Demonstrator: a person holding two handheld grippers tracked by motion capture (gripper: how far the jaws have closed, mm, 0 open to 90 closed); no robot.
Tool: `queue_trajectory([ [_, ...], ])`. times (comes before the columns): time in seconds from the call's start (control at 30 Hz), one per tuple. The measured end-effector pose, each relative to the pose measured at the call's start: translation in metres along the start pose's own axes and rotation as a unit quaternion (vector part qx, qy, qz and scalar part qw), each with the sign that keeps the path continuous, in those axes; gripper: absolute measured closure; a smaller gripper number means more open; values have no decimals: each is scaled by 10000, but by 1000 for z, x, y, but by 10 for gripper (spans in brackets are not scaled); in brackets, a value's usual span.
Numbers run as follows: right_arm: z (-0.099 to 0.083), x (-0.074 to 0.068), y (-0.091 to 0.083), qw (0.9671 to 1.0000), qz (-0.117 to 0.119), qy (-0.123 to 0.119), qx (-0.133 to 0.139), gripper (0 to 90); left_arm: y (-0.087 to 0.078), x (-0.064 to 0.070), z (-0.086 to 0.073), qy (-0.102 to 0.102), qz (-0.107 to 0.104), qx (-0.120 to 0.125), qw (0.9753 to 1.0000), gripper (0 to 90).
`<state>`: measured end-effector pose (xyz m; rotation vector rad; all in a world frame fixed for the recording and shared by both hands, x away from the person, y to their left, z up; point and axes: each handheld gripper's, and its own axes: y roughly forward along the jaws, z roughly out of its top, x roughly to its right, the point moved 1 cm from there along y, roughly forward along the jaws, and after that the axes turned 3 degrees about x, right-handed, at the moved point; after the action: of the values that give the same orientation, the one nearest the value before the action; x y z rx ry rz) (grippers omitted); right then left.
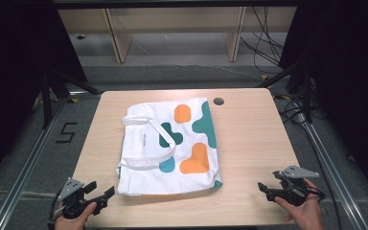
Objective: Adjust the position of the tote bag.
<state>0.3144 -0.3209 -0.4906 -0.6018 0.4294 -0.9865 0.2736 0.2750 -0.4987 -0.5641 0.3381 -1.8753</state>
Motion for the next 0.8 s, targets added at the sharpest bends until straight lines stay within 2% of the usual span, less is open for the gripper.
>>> queue_trajectory([
  [0.03,0,0,0,10000,-20,10,-34,237,-1,0,0,22,60,-50,10000,213],
  [0.07,0,3,1,9999,8,-132,21,237,0,0,0,3,20,-8,10000,213],
  [0.13,1,3,0,9999,86,-139,-44,237,1,0,-1,-46,-17,-3,10000,213],
  [0.17,1,3,0,9999,95,-137,-42,237,0,0,-1,-41,45,-53,10000,215],
  [0.2,1,3,0,9998,94,-148,-63,236,1,0,-1,-44,-2,2,10000,216],
  [0.3,1,4,1,9996,133,-252,-42,235,2,1,-2,28,9,-85,10000,217],
  [0.37,0,2,1,9998,87,-147,-110,235,3,2,-2,8,-26,-79,10000,218],
  [0.4,0,-1,0,9999,21,29,-147,235,3,2,-2,1,-28,-75,10000,220],
  [0.43,0,2,1,9997,69,-181,-124,235,3,2,-1,-7,-39,-67,10000,222],
  [0.5,0,2,1,9998,98,-156,-116,236,2,3,-1,-38,-60,-25,10000,240],
  [0.57,0,2,1,9998,103,-150,-112,235,1,3,2,-10,-95,-60,9999,255],
  [0.6,1,4,1,9996,92,-258,-112,236,0,2,7,63,-135,-51,9999,279],
  [0.67,1,2,1,9998,92,-154,-110,236,-4,1,16,47,-228,52,9997,312],
  [0.73,1,2,1,9997,70,-178,-133,237,-4,1,19,44,-253,112,9996,347],
  [0.77,1,4,2,9995,126,-272,-97,237,-6,1,23,65,-291,113,9995,363],
  [0.8,1,3,2,9996,96,-240,-95,238,-7,1,28,60,-359,129,9993,384],
])
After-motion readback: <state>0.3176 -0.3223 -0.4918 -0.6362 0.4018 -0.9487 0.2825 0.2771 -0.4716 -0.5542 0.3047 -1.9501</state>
